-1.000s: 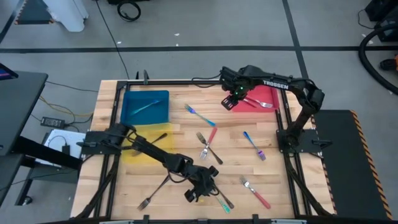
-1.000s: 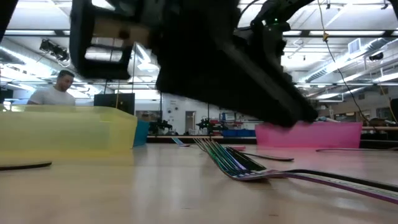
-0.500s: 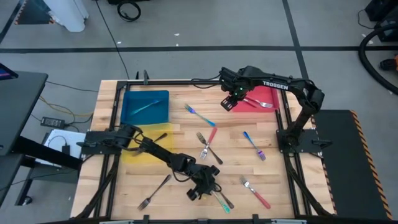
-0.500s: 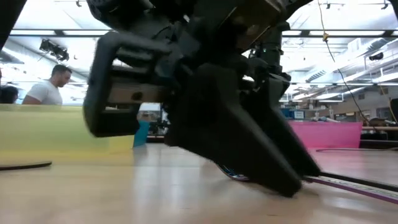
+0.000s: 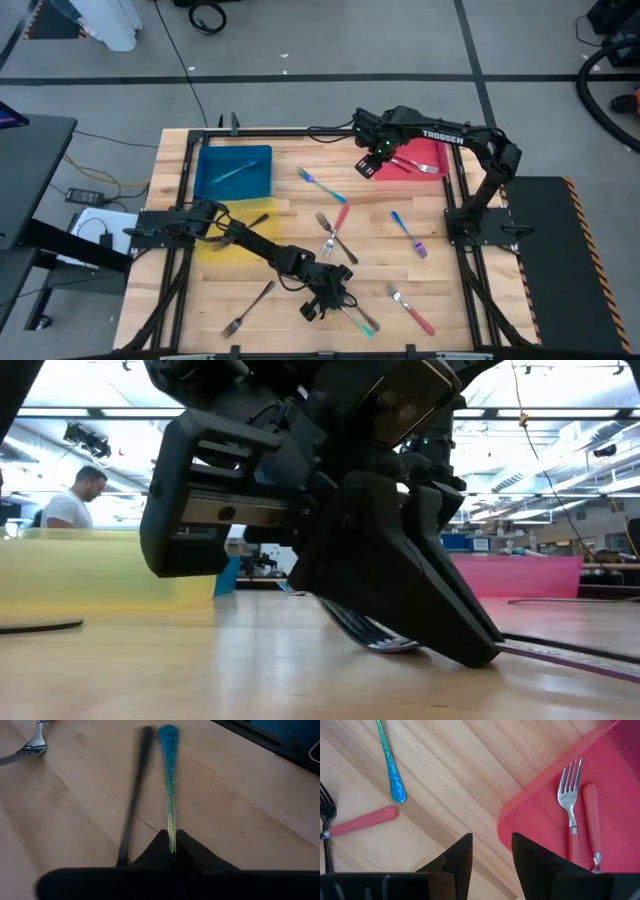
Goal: Sort silverware by color (type)
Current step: Put the blue fork into the blue bin
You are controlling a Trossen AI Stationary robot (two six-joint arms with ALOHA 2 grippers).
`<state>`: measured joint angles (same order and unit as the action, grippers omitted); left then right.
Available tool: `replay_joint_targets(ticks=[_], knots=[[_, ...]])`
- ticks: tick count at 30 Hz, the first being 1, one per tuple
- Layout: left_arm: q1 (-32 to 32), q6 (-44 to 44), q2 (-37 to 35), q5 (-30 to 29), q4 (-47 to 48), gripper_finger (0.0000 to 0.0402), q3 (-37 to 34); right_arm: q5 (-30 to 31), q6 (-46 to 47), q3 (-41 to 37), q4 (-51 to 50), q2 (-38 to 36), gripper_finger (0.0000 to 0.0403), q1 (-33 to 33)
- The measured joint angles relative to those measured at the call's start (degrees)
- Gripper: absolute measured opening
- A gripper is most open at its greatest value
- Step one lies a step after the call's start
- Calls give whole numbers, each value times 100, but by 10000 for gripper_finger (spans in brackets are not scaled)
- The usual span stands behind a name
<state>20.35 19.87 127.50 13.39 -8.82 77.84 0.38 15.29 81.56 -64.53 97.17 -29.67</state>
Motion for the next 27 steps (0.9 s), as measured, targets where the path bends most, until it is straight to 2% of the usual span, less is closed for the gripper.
replay_joint_targets(ticks=[15,21,27], knots=[[111,-275,-169,1,219,8,-17,12,0,0,-1,2,144,0],[147,-280,-544,21,445,8,-22,24,-73,0,29,2,144,0],[23,-277,-1057,-50,1101,8,-17,20,-556,0,42,2,144,-2]])
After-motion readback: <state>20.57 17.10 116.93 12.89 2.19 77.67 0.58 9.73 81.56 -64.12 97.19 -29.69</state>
